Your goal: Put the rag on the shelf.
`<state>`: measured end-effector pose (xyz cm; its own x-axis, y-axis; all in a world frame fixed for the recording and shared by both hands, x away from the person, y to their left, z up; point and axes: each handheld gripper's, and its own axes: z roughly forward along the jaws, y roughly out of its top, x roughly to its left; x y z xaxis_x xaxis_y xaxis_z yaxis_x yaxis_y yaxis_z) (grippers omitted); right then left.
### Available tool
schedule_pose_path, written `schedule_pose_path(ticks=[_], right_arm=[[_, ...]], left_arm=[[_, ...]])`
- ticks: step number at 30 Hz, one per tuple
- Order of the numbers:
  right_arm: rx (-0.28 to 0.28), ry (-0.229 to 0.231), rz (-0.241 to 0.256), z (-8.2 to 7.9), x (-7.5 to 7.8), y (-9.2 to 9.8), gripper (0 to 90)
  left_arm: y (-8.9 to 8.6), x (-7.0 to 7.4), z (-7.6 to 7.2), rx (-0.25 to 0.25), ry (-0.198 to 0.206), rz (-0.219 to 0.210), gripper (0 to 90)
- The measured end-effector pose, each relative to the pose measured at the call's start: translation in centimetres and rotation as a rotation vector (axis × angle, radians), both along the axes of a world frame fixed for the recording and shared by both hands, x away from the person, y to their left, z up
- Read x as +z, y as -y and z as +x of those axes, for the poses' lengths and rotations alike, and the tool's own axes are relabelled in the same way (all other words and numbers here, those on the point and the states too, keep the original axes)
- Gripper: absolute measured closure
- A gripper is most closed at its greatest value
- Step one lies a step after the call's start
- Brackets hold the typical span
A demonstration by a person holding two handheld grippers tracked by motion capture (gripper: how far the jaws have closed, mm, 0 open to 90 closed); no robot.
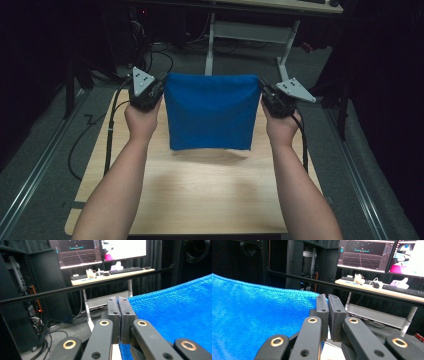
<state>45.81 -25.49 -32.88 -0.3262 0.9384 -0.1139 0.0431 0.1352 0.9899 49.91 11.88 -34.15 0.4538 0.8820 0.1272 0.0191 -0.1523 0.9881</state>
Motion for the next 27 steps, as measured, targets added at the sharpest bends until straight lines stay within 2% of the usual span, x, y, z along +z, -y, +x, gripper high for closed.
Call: schedule_pose_path(ticks=[1, 3, 5, 6, 7, 8, 9, 10, 11, 12, 13, 14, 16, 17, 18, 19, 20, 21, 25, 26, 27], right_arm=[[0.0, 0.0, 0.0, 0.0, 0.0, 0.0, 88.0], [-0.009, -0.013, -0.018, 1.1, -0.1, -0.1, 88.0], [-0.011, -0.019, -0.021, 1.4, -0.2, -0.1, 88.0], [-0.023, -0.038, -0.044, 2.3, -0.6, -0.1, 88.0], [-0.027, -0.048, -0.046, 2.6, -0.9, -0.1, 88.0], [-0.027, -0.048, -0.046, 2.6, -0.9, -0.1, 88.0], [-0.031, -0.066, -0.043, 3.0, -1.3, -0.1, 88.0], [-0.042, -0.099, -0.06, 3.7, -2.4, -0.1, 88.0], [-0.043, -0.11, -0.063, 3.9, -2.8, -0.1, 88.0], [-0.043, -0.11, -0.063, 3.9, -2.8, -0.1, 88.0], [-0.046, -0.146, -0.065, 4.3, -4.2, 0.0, 88.0], [-0.046, -0.146, -0.065, 4.3, -4.2, 0.0, 88.0], [-0.037, -0.179, -0.075, 4.5, -6.0, -0.1, 87.9], [-0.034, -0.189, -0.076, 4.4, -6.4, -0.1, 87.9], [-0.034, -0.189, -0.076, 4.4, -6.4, -0.1, 87.9], [-0.03, -0.208, -0.083, 4.4, -7.4, -0.1, 87.9], [-0.03, -0.208, -0.083, 4.4, -7.4, -0.1, 87.9], [-0.027, -0.212, -0.086, 4.4, -7.8, -0.1, 87.9], [-0.009, -0.268, -0.073, 4.4, -9.8, 0.0, 87.8], [-0.004, -0.281, -0.074, 4.2, -10.8, 0.0, 87.8], [-0.004, -0.281, -0.074, 4.2, -10.8, 0.0, 87.8]], left_arm=[[0.0, 0.0, 0.0, 0.0, 0.0, 0.0, 89.4], [0.1, -0.2, 1.0, 0.011, -0.028, 0.017, 89.4], [0.3, -0.6, 1.7, 0.017, -0.047, 0.024, 89.4], [0.5, -1.2, 2.3, 0.022, -0.075, 0.032, 89.4], [0.6, -1.6, 2.5, 0.024, -0.091, 0.04, 89.4], [0.6, -1.6, 2.5, 0.024, -0.091, 0.04, 89.3], [0.8, -2.1, 2.8, 0.025, -0.114, 0.048, 89.3], [0.9, -3.1, 3.0, 0.024, -0.129, 0.045, 89.3], [0.9, -3.1, 3.0, 0.024, -0.129, 0.045, 89.3], [0.9, -3.7, 3.1, 0.023, -0.15, 0.047, 89.3], [0.9, -4.5, 3.2, 0.019, -0.173, 0.055, 89.4], [0.9, -5.2, 3.3, 0.015, -0.188, 0.064, 89.4], [0.7, -6.4, 3.3, 0.006, -0.217, 0.069, 89.3], [0.6, -7.4, 3.1, -0.001, -0.238, 0.07, 89.3], [0.6, -7.4, 3.1, -0.001, -0.238, 0.07, 89.3], [0.5, -8.6, 2.9, -0.009, -0.26, 0.068, 89.4], [0.5, -8.6, 2.9, -0.009, -0.26, 0.068, 89.3], [0.5, -9.2, 2.8, -0.017, -0.275, 0.063, 89.3], [0.7, -11.0, 2.5, -0.044, -0.324, 0.084, 89.3], [0.9, -11.6, 2.2, -0.053, -0.323, 0.091, 89.3], [0.9, -11.6, 2.2, -0.053, -0.323, 0.091, 89.3]])
